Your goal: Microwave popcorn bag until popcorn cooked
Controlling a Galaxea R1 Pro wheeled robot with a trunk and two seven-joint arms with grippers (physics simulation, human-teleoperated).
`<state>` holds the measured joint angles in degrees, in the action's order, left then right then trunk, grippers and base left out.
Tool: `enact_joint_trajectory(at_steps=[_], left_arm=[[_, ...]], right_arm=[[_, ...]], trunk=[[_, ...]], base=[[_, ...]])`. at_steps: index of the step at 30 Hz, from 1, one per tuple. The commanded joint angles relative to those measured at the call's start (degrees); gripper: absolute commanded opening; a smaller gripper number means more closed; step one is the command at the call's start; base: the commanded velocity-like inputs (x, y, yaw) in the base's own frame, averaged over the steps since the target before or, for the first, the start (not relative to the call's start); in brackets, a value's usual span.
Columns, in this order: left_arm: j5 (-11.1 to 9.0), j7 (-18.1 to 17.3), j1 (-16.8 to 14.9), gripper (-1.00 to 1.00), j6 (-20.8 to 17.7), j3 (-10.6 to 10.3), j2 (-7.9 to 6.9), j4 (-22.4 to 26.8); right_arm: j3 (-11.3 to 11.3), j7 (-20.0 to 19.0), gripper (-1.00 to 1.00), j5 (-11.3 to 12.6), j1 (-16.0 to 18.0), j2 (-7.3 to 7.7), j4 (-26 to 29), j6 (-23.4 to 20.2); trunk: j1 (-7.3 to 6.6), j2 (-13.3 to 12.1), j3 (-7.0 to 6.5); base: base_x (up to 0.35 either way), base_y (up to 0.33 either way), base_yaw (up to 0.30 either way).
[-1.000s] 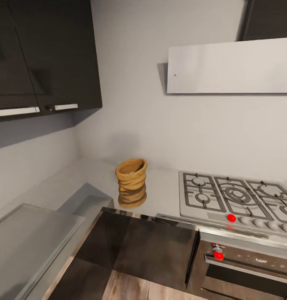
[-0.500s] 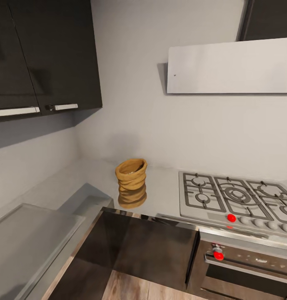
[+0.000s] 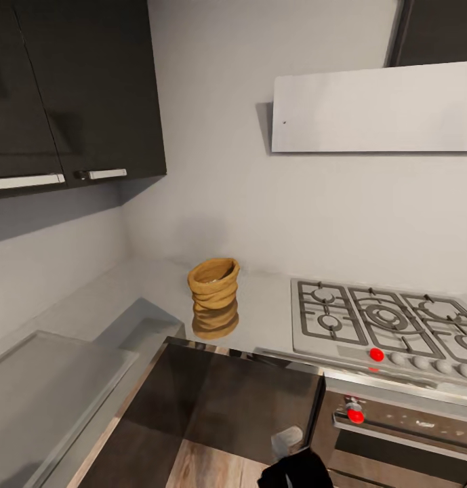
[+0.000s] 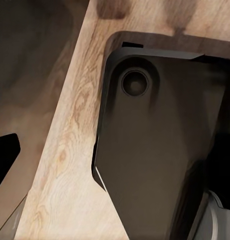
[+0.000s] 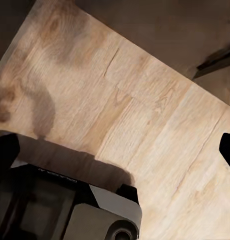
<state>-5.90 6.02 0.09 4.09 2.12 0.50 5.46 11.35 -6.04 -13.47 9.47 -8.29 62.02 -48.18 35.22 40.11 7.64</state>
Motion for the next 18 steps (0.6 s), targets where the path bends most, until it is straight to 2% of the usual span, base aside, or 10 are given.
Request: enact_joint_trajectory(at_steps=[1, 5, 8, 12, 18], left_arm=[[-0.51, 0.04, 0.01, 1.0, 0.13, 0.16, 0.02, 0.07], [-0.51, 0.05, 0.0, 1.0, 0.13, 0.16, 0.02, 0.07], [-0.51, 0.05, 0.0, 1.0, 0.13, 0.16, 0.02, 0.07], [-0.51, 0.05, 0.04, 1.0, 0.13, 0.16, 0.02, 0.07], [-0.51, 0.05, 0.01, 1.0, 0.13, 0.16, 0.02, 0.07]], right_arm=[[-0.01, -0.54, 1.0, -0.6, 0.02, -0.24, 5.21, -2.95], [-0.01, -0.55, 1.0, -0.6, 1.6, -1.26, 16.59, -9.77], [-0.01, -0.52, 1.0, -0.57, 5.59, -1.53, 19.01, -11.82], [-0.37, -0.42, 1.0, -0.13, 15.97, -1.65, 19.8, -11.82], [-0.77, -0.24, 1.0, 0.03, 29.22, -1.71, 19.22, -11.82]], trunk=[[0.02, 0.06, 0.09], [0.02, 0.06, 0.09], [0.02, 0.06, 0.09], [0.02, 0.06, 0.09], [0.02, 0.06, 0.09]], base=[[0.0, 0.0, 0.0], [0.0, 0.0, 0.0], [0.0, 0.0, 0.0], [0.0, 0.0, 0.0], [0.0, 0.0, 0.0]])
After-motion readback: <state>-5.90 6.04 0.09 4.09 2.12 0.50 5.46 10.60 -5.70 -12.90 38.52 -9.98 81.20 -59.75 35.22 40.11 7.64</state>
